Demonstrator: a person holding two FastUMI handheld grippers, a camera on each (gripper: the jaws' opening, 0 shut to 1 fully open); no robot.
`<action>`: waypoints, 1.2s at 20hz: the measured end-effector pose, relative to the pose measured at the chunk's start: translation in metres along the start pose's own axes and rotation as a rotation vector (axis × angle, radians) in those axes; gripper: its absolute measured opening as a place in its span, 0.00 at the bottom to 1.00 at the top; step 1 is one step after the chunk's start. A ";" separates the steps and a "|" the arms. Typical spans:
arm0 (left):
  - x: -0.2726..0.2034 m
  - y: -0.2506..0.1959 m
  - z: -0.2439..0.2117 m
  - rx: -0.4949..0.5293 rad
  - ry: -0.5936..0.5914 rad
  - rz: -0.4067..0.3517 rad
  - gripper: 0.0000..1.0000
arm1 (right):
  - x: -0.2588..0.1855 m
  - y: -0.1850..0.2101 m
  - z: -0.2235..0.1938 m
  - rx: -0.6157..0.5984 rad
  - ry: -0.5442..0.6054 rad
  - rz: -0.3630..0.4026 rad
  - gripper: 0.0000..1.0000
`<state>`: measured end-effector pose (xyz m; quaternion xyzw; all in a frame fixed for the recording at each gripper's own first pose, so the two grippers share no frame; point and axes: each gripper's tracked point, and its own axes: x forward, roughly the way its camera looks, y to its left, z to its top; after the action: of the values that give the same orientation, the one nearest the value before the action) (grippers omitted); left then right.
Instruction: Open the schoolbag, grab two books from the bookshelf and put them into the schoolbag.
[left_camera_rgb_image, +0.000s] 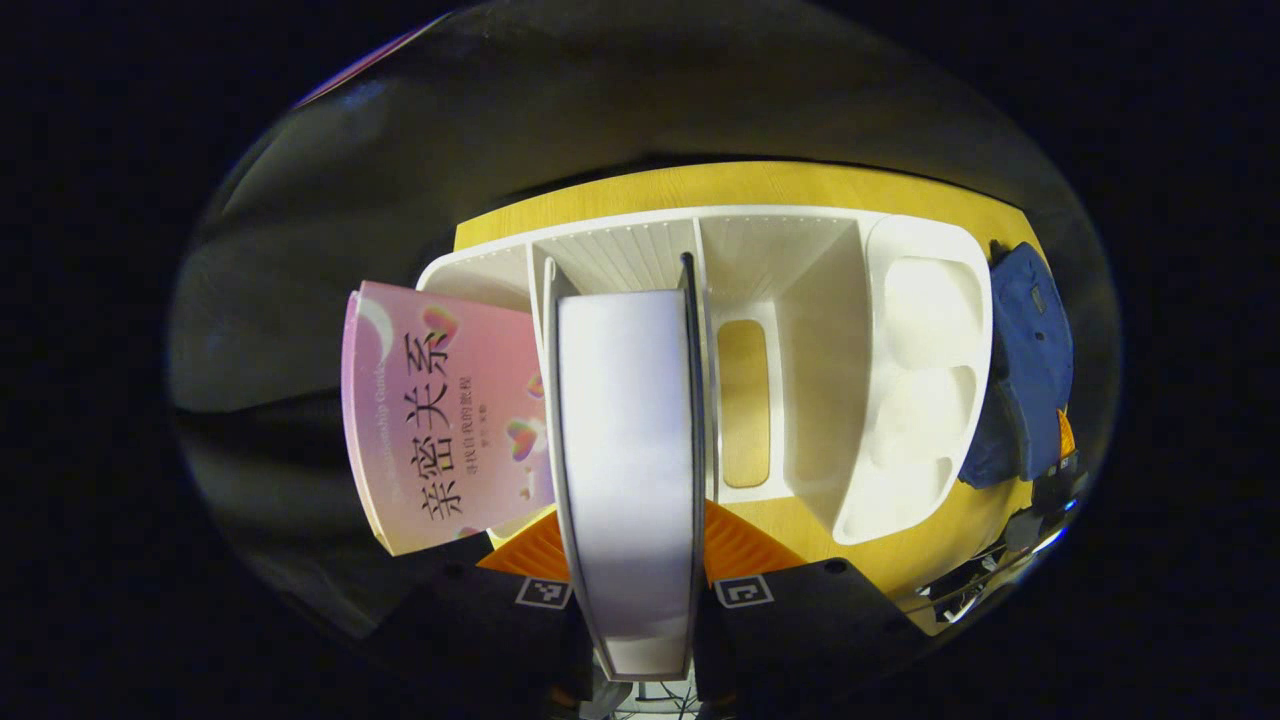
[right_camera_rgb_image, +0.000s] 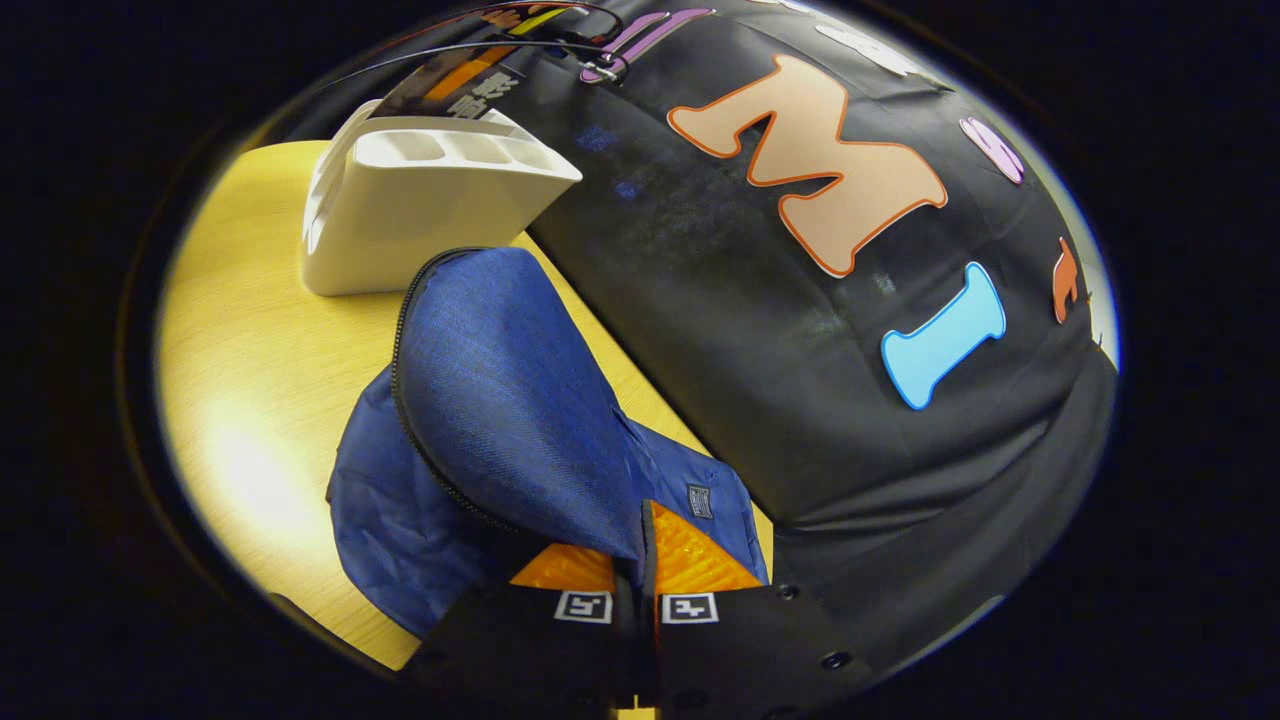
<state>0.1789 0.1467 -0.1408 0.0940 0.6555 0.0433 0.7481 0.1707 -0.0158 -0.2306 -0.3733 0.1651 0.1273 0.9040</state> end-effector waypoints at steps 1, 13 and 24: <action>-0.008 -0.001 -0.004 -0.008 -0.005 -0.006 0.37 | 0.002 -0.001 -0.001 0.003 0.000 0.001 0.02; -0.122 0.012 -0.076 -0.141 -0.149 -0.032 0.39 | 0.001 -0.004 -0.002 0.045 0.002 0.020 0.04; -0.173 -0.083 -0.120 -0.212 -0.324 -0.334 0.36 | -0.002 -0.023 0.001 0.210 0.010 0.016 0.02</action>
<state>0.0314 0.0433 -0.0041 -0.0890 0.5253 -0.0281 0.8458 0.1773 -0.0314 -0.2144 -0.2757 0.1853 0.1147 0.9362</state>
